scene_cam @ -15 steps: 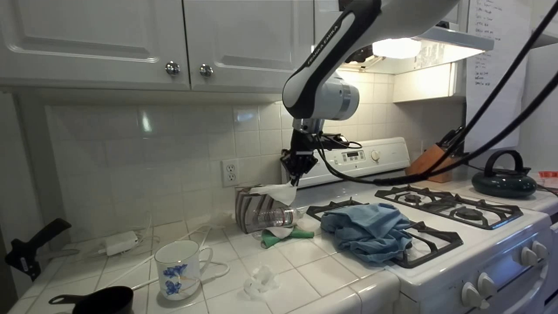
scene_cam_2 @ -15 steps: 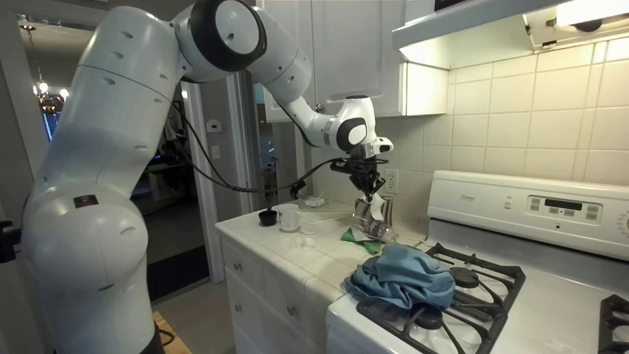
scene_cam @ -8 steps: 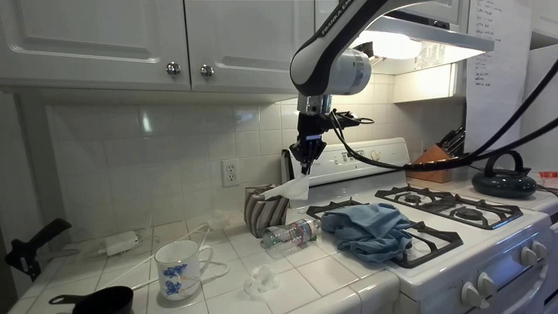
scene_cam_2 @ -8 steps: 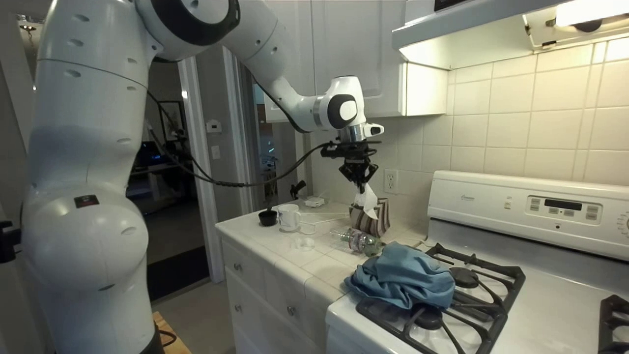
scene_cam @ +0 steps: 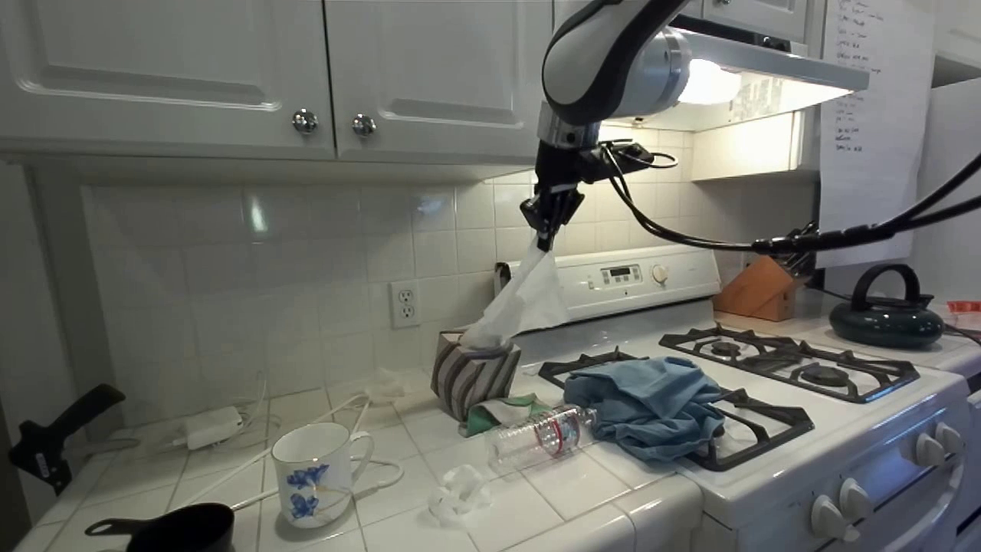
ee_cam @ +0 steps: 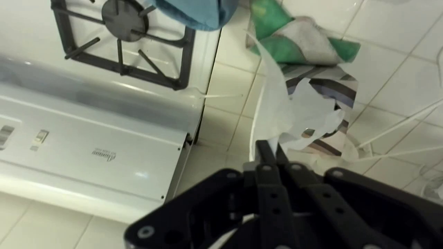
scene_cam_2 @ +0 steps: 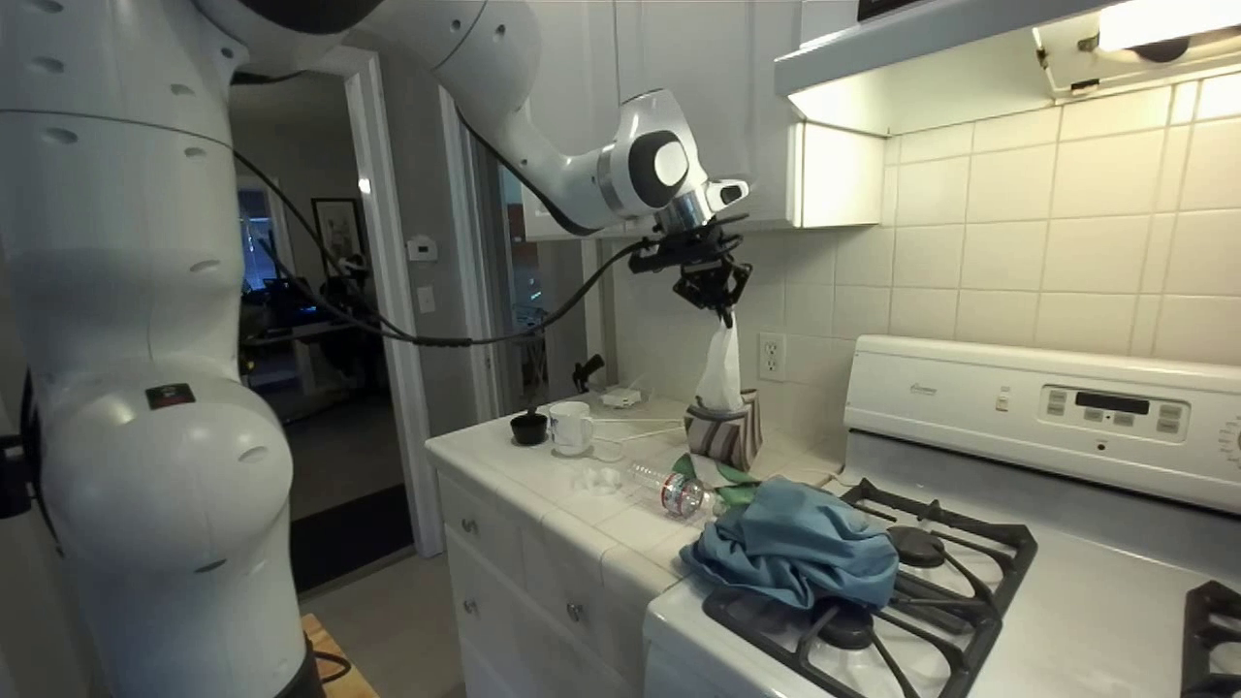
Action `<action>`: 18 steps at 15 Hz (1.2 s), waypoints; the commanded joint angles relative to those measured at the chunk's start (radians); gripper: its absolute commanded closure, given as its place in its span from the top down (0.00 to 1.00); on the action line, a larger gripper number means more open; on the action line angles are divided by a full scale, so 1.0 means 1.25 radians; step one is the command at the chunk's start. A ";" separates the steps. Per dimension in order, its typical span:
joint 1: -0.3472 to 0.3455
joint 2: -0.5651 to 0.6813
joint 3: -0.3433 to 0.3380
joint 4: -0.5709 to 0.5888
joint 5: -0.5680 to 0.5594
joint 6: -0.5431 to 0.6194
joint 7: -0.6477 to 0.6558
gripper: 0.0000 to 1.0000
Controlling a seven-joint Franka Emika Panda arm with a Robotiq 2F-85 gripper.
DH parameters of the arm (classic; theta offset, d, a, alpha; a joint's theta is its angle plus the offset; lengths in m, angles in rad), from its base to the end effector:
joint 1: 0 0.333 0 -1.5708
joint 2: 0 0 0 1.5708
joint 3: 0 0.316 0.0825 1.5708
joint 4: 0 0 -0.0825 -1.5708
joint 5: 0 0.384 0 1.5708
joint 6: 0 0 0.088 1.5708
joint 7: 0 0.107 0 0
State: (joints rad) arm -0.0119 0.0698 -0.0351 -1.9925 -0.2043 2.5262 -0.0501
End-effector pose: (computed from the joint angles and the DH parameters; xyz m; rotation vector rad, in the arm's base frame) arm 0.6077 -0.0261 0.4775 2.8804 0.2063 0.6683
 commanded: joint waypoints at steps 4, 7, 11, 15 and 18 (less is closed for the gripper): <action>0.002 -0.049 -0.005 -0.025 -0.081 0.156 0.095 0.00; 0.011 -0.083 0.001 -0.032 -0.107 0.151 0.148 0.00; 0.018 -0.178 0.027 -0.061 -0.218 0.104 0.280 0.00; 0.004 -0.289 0.093 -0.162 -0.209 0.030 0.407 0.00; -0.008 -0.375 0.128 -0.261 -0.157 -0.026 0.498 0.00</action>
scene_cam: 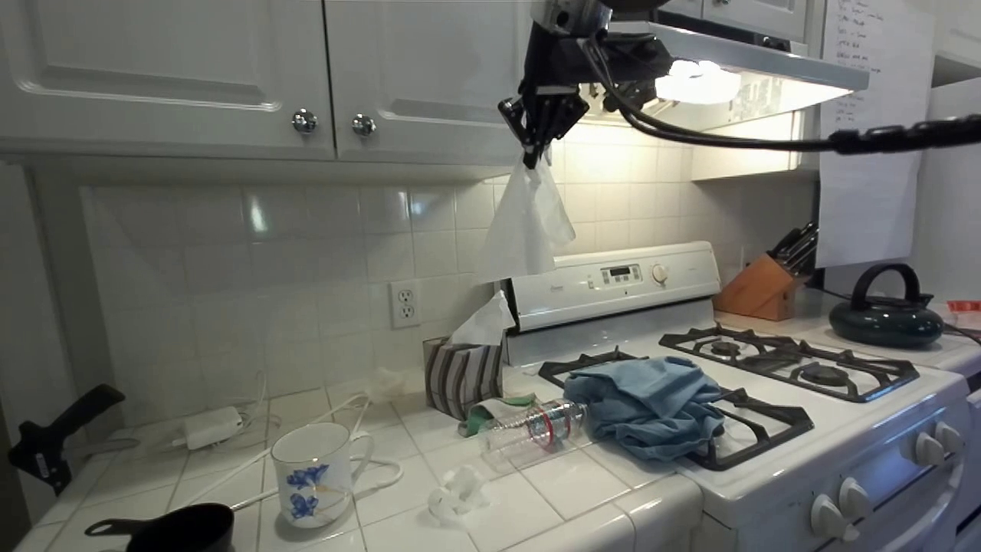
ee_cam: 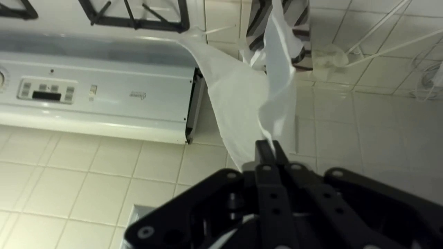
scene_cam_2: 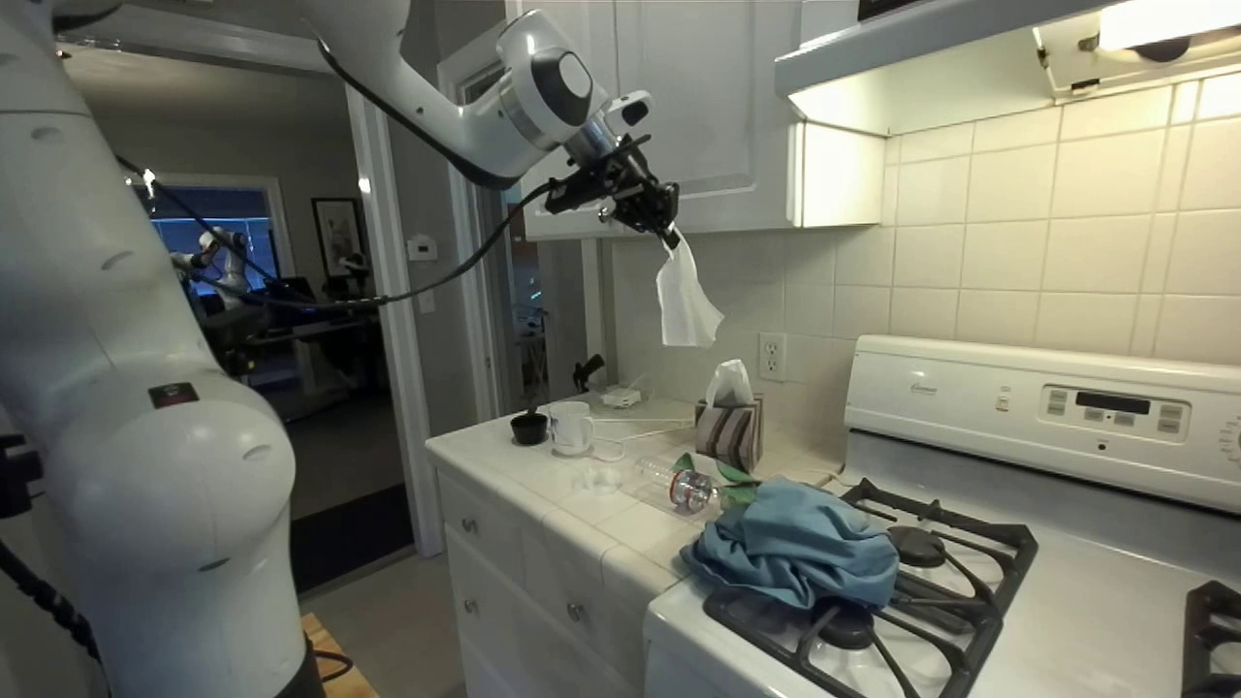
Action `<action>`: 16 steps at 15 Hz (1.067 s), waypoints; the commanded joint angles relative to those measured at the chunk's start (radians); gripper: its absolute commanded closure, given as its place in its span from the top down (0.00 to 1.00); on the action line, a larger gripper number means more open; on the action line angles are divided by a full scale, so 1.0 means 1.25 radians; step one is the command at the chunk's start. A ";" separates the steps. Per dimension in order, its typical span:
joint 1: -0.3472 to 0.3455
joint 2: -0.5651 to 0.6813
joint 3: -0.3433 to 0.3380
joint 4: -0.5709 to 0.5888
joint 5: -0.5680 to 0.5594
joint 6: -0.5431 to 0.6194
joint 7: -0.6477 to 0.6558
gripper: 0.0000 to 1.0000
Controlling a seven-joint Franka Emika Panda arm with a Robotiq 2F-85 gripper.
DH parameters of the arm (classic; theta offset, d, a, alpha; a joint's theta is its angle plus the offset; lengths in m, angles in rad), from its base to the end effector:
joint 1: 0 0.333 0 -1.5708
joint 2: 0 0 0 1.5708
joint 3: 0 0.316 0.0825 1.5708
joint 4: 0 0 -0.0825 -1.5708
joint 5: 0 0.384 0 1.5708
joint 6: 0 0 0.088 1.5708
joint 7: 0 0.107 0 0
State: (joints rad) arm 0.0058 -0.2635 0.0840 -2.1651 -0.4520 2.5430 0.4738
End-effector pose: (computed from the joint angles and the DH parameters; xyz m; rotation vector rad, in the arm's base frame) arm 0.5188 0.0560 0.5780 2.7626 -0.1207 1.0234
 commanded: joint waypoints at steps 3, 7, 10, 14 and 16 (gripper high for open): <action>-0.037 -0.164 0.017 -0.234 0.115 -0.040 0.114 0.00; -0.053 -0.156 -0.099 -0.315 0.273 0.024 -0.026 0.00; -0.044 -0.082 -0.182 -0.324 0.397 0.087 -0.163 0.00; 0.058 0.028 -0.283 -0.297 0.639 0.093 -0.400 0.00; 0.122 0.075 -0.315 -0.279 0.760 0.064 -0.485 0.00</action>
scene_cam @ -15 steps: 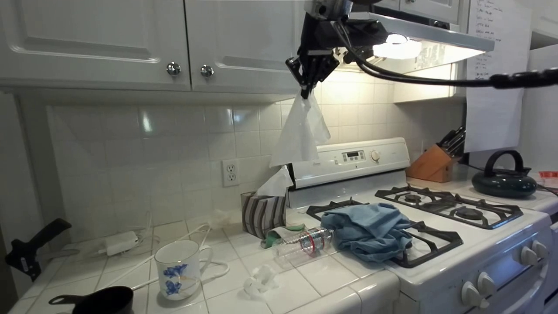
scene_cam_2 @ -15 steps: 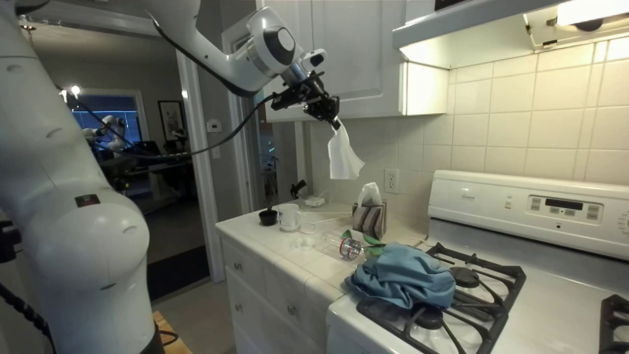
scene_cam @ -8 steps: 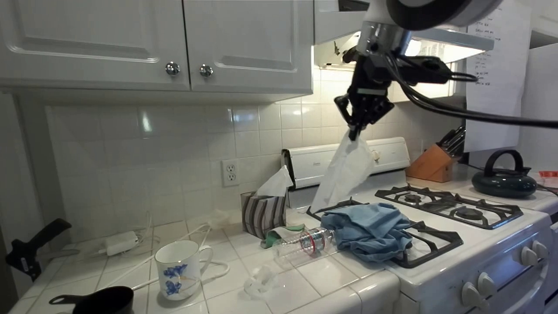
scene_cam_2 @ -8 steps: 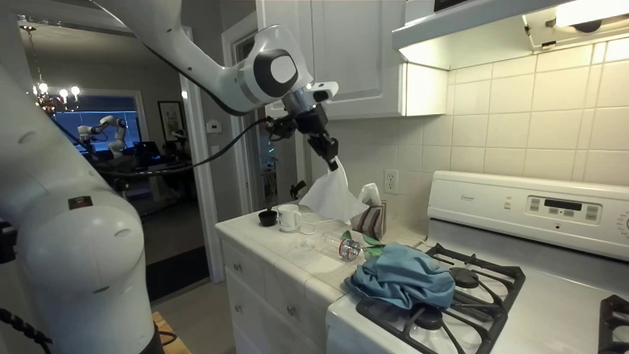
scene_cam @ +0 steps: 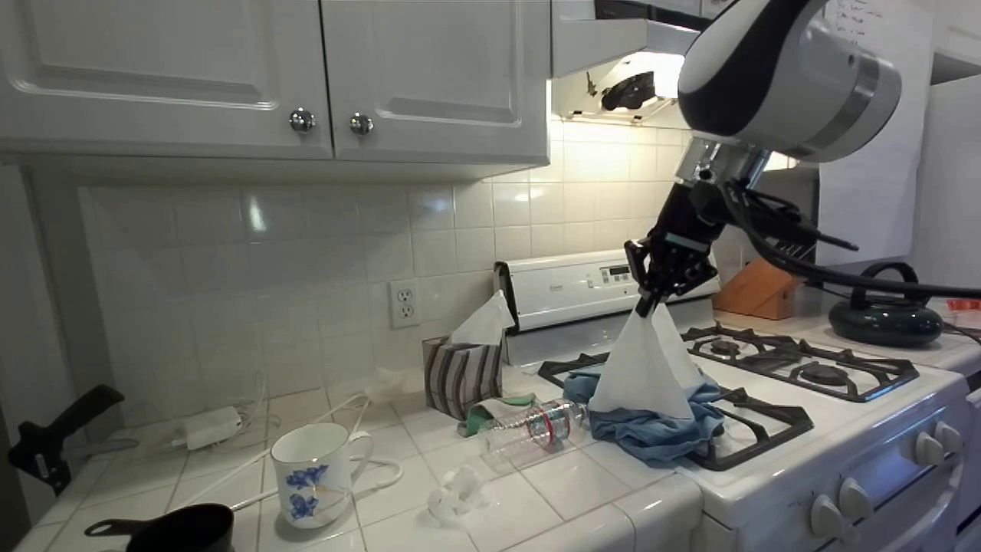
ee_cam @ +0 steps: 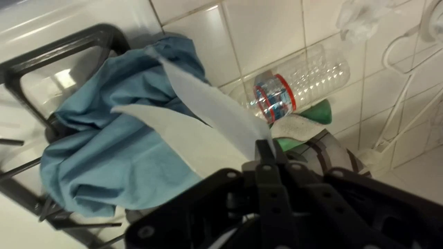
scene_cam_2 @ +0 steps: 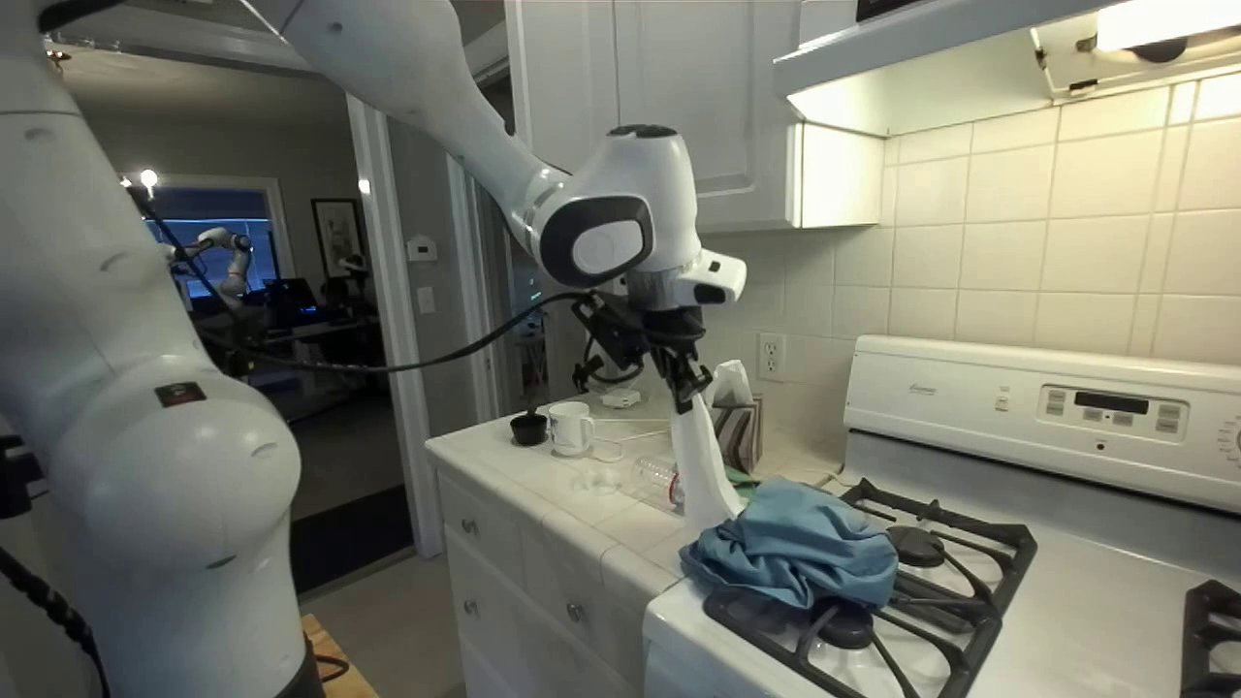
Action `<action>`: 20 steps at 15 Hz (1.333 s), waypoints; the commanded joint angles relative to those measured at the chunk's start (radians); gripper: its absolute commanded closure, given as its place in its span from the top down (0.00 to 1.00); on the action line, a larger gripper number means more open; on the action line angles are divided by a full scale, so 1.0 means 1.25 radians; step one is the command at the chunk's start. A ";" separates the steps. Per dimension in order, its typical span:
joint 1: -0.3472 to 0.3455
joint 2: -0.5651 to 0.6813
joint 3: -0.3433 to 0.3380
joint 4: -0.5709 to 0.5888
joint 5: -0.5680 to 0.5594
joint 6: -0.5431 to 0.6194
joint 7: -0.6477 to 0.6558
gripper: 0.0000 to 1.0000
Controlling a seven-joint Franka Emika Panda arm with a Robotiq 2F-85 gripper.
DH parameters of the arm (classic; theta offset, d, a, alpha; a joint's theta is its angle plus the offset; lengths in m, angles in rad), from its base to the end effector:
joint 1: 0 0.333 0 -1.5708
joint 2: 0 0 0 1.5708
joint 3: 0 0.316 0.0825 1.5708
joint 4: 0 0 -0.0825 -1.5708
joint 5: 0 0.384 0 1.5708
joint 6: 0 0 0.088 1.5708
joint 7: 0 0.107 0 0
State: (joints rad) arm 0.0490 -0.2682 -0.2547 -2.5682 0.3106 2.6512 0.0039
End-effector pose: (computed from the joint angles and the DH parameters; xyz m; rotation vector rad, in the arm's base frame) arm 0.4450 -0.1012 0.3896 -2.7964 0.6584 -0.5167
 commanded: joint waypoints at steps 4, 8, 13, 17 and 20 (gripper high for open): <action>0.075 0.199 0.049 0.095 0.317 -0.063 -0.172 0.00; 0.047 0.339 0.150 0.165 0.326 -0.055 -0.097 0.00; 0.026 0.511 0.211 0.280 0.265 -0.009 0.012 0.00; 0.002 0.541 0.224 0.364 0.178 -0.087 0.033 0.40; -0.026 0.487 0.243 0.381 0.137 -0.154 -0.003 0.62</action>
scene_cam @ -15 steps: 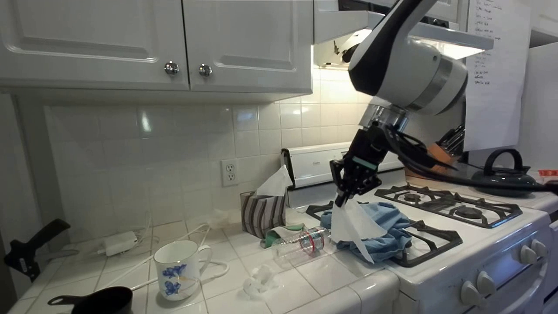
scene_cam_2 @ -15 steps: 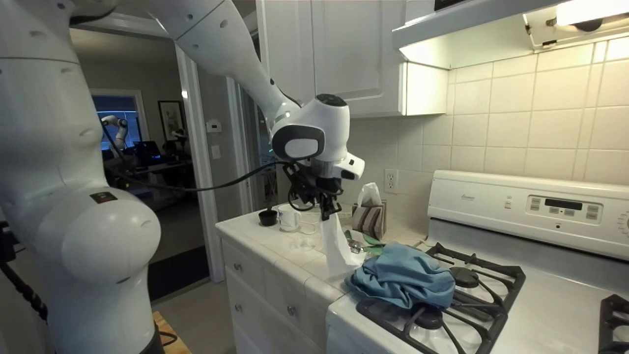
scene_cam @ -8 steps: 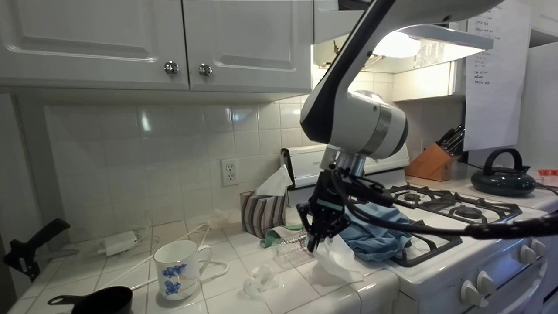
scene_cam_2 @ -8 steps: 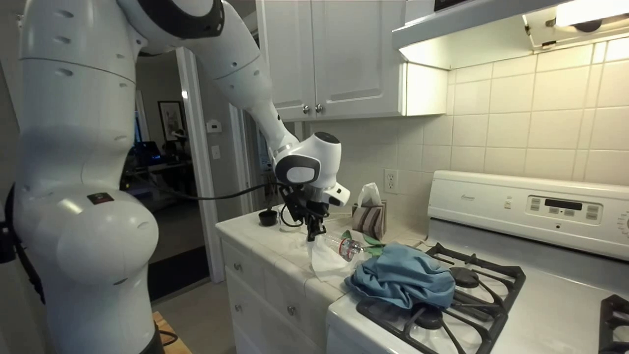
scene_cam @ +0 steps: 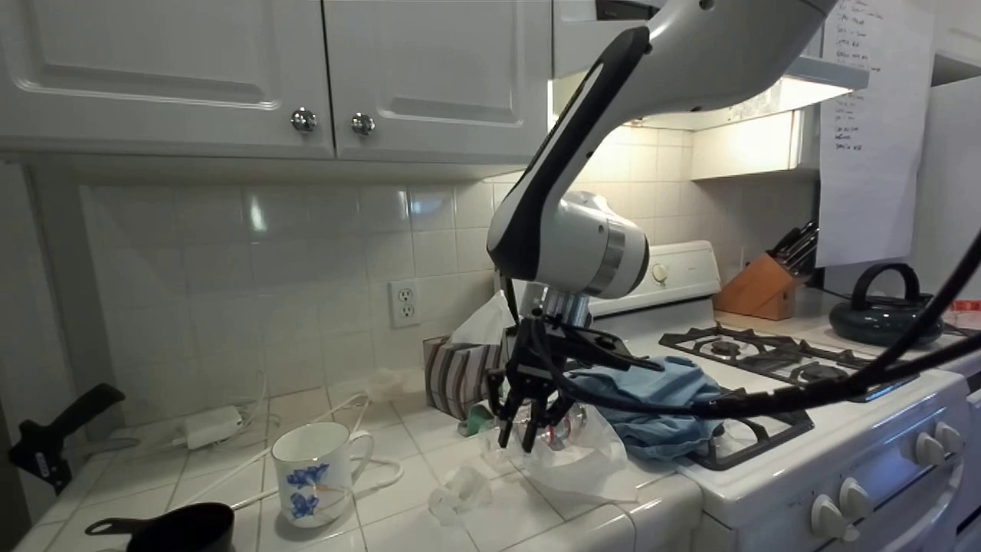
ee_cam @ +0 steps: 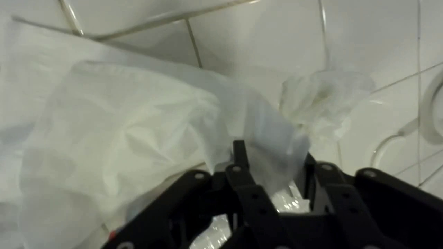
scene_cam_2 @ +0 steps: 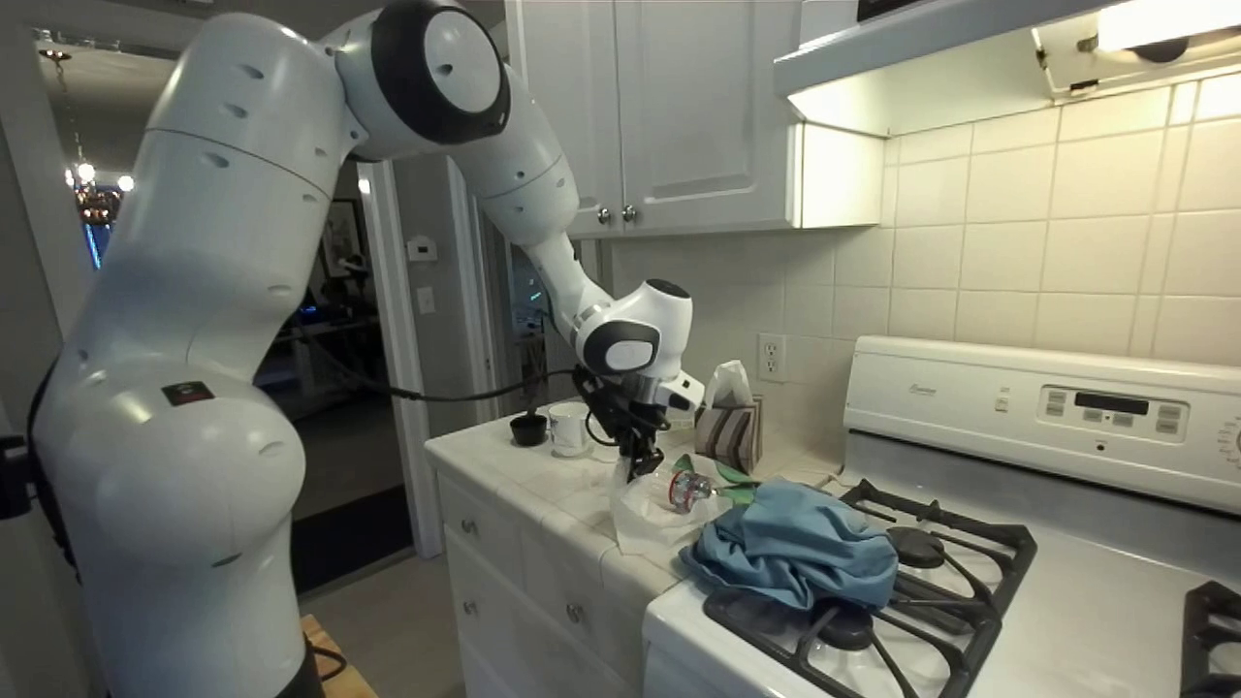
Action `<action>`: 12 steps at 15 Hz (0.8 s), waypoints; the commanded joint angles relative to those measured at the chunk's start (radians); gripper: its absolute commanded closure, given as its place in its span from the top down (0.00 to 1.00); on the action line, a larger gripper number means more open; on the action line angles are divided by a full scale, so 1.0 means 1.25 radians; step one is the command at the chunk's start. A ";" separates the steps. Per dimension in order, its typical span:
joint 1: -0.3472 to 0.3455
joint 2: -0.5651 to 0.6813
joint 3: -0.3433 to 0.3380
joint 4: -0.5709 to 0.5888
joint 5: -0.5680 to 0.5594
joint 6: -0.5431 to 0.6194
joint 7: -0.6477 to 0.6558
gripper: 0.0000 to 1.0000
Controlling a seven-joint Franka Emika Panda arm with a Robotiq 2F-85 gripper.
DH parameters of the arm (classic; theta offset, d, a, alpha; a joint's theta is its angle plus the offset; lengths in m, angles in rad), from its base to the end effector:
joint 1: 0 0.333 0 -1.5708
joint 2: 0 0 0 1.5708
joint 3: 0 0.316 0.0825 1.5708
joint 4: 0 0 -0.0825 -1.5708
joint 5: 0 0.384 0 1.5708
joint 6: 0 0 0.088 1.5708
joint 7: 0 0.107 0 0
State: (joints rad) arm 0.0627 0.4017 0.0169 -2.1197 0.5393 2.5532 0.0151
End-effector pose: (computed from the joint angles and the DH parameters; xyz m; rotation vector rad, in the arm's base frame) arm 0.5783 0.0390 0.2217 -2.7780 0.5407 -0.0212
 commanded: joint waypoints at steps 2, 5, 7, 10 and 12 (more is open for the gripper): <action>-0.051 -0.083 0.033 0.030 -0.059 -0.136 -0.028 0.74; -0.052 -0.130 0.017 0.022 -0.106 -0.231 -0.025 0.96; -0.043 -0.148 -0.008 0.001 -0.210 -0.253 -0.011 1.00; -0.057 -0.142 -0.059 -0.032 -0.384 -0.210 -0.011 1.00; -0.066 -0.132 -0.094 -0.055 -0.499 -0.153 -0.010 1.00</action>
State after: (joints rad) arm 0.0015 0.2424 -0.0502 -2.1323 0.0847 2.2807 0.0023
